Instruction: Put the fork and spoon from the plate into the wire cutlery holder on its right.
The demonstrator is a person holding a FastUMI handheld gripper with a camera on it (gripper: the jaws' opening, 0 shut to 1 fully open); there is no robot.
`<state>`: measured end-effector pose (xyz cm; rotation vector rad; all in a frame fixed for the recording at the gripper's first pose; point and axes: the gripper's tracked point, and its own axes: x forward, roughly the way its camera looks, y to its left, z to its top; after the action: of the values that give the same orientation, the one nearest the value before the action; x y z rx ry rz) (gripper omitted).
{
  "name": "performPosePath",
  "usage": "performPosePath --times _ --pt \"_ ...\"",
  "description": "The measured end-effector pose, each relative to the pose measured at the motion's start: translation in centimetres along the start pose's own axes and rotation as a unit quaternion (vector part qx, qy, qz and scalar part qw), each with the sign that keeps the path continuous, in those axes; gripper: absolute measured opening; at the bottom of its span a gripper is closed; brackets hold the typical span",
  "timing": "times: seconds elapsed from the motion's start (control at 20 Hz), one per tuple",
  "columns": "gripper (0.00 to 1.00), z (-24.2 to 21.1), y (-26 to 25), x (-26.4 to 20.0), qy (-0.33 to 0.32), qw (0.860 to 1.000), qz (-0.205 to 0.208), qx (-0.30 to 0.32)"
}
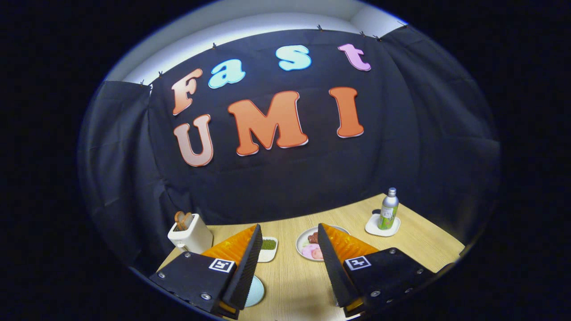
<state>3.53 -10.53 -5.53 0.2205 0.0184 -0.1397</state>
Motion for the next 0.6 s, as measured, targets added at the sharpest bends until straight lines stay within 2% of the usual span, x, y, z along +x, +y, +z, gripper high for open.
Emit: performPosePath --times 0.25,0.45,0.6 --pt "0.81 2.4 5.4 0.2 -0.082 0.996 0.017 -0.035" --pt "0.9 -0.5 9.6 1.0 -0.039 0.997 0.042 -0.042" --pt "0.94 -2.8 12.6 1.6 0.001 0.997 0.061 -0.045"
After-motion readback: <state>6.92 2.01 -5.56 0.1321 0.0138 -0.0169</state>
